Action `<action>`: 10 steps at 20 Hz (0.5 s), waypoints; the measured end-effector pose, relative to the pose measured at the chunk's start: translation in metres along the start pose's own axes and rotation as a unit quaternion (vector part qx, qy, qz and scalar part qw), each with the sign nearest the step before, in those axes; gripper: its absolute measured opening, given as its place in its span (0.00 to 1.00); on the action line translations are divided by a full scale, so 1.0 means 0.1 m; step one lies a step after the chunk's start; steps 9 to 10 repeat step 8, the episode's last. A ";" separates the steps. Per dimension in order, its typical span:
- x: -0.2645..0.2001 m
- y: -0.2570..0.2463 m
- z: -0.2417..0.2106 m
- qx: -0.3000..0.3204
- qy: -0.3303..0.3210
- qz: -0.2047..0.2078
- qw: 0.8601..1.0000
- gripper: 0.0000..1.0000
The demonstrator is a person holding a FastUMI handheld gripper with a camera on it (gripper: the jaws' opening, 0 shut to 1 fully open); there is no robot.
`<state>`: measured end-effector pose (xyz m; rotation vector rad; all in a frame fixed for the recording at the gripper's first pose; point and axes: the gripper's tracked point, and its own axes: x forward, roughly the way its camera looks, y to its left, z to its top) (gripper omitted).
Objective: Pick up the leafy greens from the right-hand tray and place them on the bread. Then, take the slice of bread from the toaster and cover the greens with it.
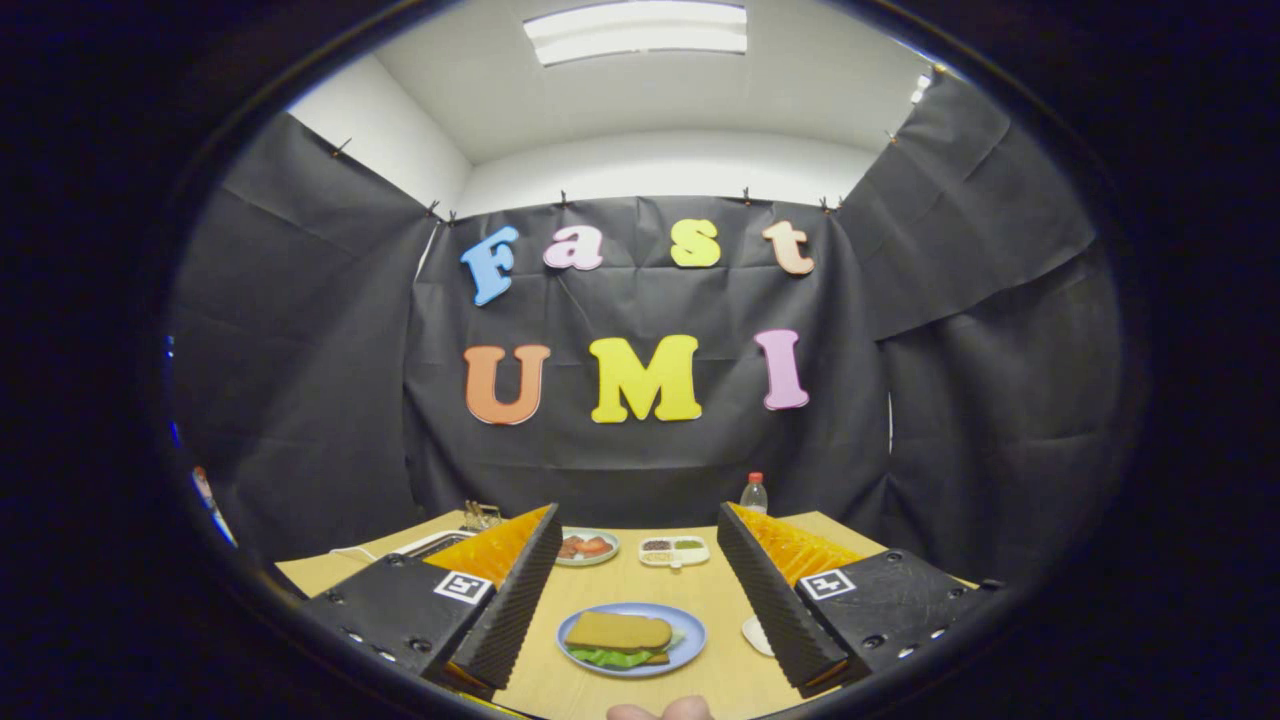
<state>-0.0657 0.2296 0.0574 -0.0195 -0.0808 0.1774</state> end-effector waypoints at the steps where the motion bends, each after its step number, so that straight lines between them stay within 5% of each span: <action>1: 0.00 -0.01 0.04 -0.003 -0.006 0.000 1.000 0.96; 10: 0.10 0.30 -0.21 0.017 0.024 0.042 0.999 0.95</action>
